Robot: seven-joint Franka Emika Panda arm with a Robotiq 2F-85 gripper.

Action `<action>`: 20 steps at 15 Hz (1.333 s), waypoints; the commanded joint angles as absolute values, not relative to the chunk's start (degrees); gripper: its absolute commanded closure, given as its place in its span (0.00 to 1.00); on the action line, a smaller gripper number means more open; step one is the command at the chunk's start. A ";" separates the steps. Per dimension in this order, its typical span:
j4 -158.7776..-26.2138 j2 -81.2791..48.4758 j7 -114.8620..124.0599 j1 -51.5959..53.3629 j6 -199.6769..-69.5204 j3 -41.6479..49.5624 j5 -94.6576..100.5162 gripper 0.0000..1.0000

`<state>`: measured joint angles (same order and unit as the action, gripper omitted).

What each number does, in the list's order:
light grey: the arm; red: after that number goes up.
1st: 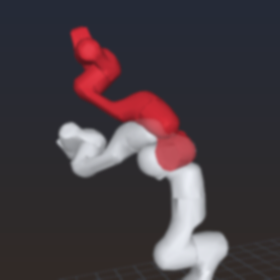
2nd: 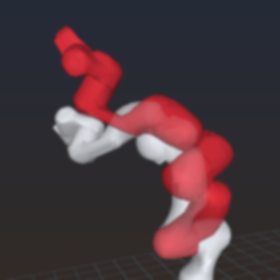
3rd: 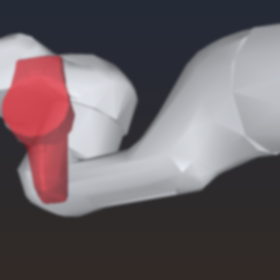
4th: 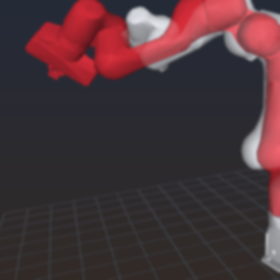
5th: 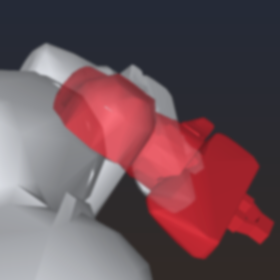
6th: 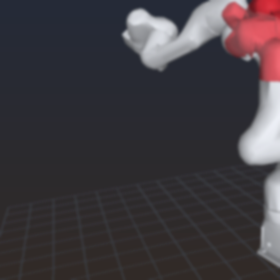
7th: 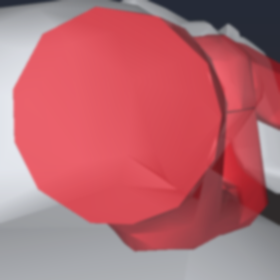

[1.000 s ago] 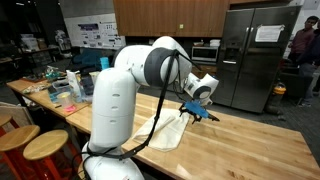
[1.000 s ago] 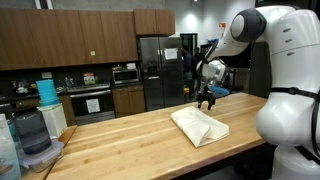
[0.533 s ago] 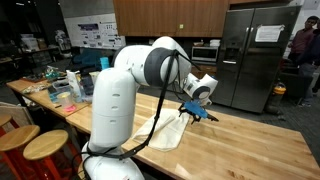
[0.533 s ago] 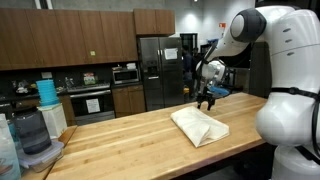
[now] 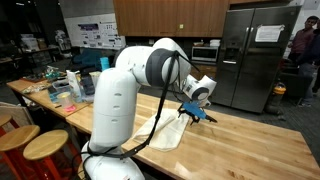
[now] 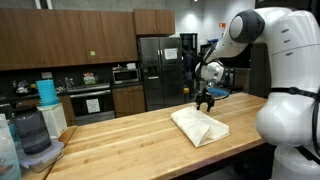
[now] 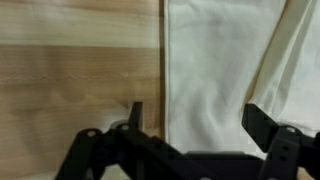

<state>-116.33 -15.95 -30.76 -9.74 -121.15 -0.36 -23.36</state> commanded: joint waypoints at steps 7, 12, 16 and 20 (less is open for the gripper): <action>-116.32 -16.63 -28.73 -9.44 -121.93 -0.35 -22.99 0.63; -116.22 -16.84 -28.53 -9.46 -121.61 -0.40 -23.00 0.99; -116.16 -16.92 -28.36 -9.49 -121.35 -0.49 -23.18 0.99; -116.58 -15.88 -29.01 -9.81 -120.47 -0.70 -23.91 0.99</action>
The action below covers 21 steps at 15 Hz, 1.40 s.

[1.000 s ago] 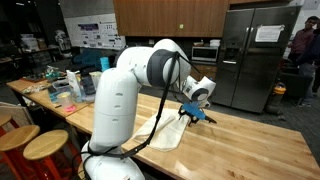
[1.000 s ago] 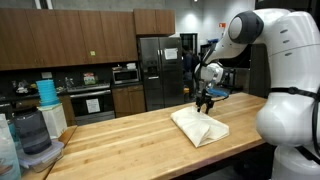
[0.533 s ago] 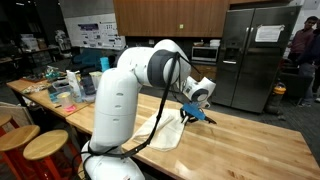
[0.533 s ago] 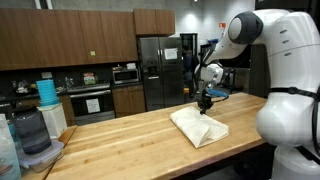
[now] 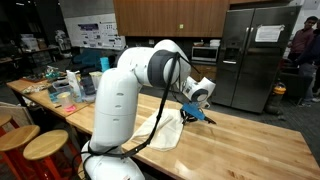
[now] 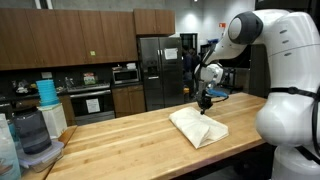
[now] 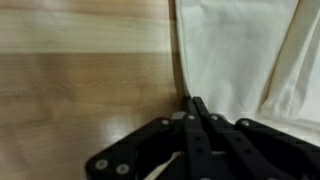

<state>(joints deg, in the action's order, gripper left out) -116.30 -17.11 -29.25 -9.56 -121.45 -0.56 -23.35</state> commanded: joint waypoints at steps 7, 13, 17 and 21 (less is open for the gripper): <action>-119.22 -10.12 -28.75 -9.21 -120.53 -0.82 -24.08 0.99; -123.87 -4.33 -23.18 -5.33 -125.28 -1.16 -21.97 0.99; -129.65 -0.24 -14.75 -0.56 -132.13 -3.16 -22.79 0.99; -137.22 6.49 -2.42 5.07 -141.12 -7.06 -22.77 0.99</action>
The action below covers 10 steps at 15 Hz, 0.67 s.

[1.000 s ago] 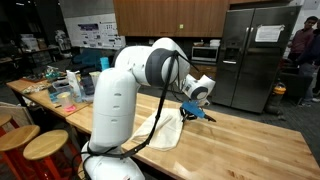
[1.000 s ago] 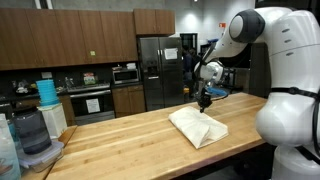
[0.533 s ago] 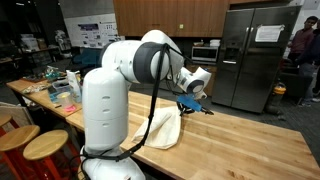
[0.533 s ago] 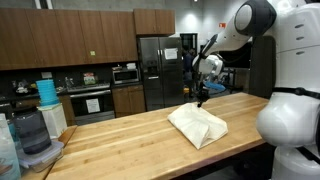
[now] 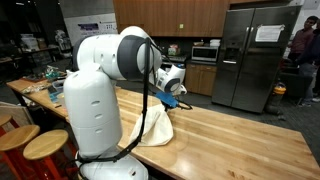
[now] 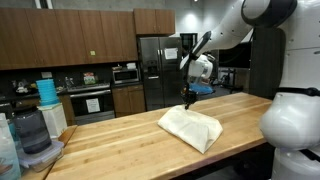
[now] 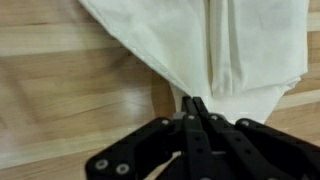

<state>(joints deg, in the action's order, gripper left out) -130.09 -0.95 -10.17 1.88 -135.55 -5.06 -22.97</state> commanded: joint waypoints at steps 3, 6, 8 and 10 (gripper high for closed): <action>-142.32 12.21 8.26 9.09 -147.95 -10.96 -20.67 0.99; -146.07 15.87 21.57 10.77 -153.06 -16.39 -13.40 0.99; -147.78 16.94 31.03 9.79 -153.56 -20.92 -6.16 0.99; -149.04 17.31 38.59 8.73 -152.39 -25.20 0.29 0.99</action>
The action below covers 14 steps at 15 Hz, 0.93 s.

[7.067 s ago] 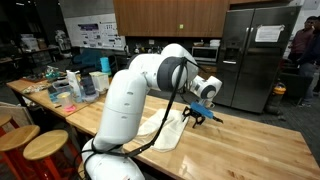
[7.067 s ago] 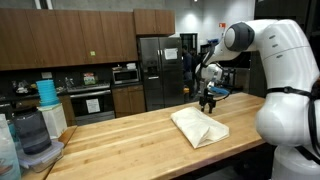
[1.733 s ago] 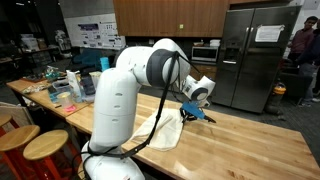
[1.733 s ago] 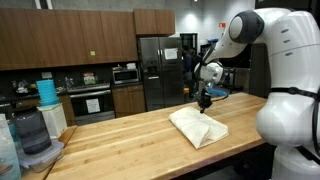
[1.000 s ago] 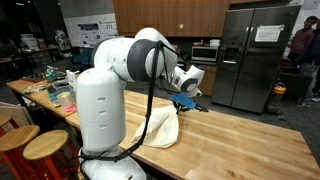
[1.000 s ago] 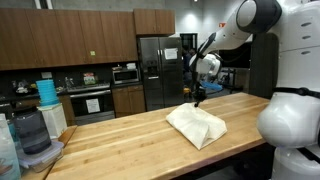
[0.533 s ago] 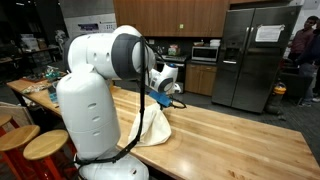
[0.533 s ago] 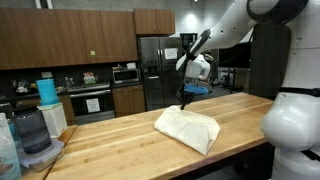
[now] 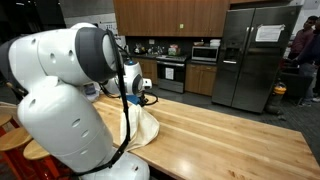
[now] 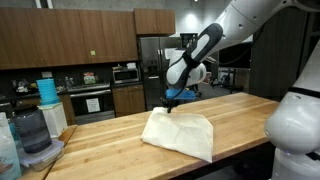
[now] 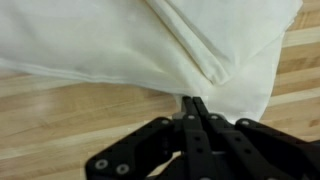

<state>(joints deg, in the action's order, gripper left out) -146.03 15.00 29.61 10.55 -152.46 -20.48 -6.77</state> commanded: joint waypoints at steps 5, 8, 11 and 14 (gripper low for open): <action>-149.87 14.64 51.54 8.49 -148.70 -31.67 13.57 0.99; -148.52 11.88 56.64 8.71 -145.44 -33.10 19.29 0.99; -147.16 9.07 59.49 9.29 -143.32 -32.81 22.89 0.99; -145.21 5.60 61.33 10.00 -141.94 -31.54 25.80 0.72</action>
<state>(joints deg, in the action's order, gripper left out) -148.05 9.56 58.68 9.40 -144.06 -32.81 22.47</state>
